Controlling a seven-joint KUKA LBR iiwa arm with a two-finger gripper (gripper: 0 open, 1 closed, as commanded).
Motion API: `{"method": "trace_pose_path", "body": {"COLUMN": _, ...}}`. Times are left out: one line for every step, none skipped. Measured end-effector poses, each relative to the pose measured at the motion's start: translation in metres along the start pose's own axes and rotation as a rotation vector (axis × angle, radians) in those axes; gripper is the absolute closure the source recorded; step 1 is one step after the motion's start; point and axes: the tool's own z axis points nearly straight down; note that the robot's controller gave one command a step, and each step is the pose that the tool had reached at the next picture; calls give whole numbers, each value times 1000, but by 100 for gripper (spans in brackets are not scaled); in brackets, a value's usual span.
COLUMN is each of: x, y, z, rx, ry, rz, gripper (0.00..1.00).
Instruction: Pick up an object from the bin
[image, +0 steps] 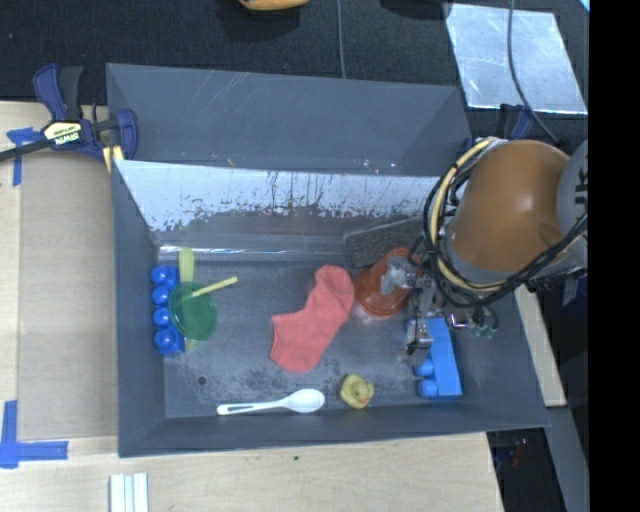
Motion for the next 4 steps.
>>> {"method": "trace_pose_path", "body": {"x": 0, "y": 0, "z": 0, "rx": 0, "ry": 0, "rz": 0, "gripper": 0}}
{"method": "trace_pose_path", "body": {"x": -25, "y": 37, "z": 46, "rx": 1, "ry": -4, "rz": -98, "gripper": 0}}
{"method": "trace_pose_path", "body": {"x": -42, "y": 83, "z": 77, "rx": 1, "ry": -7, "rz": 23, "gripper": 0}}
{"method": "trace_pose_path", "body": {"x": -88, "y": 86, "z": 95, "rx": 1, "ry": -6, "rz": -311, "gripper": 100}}
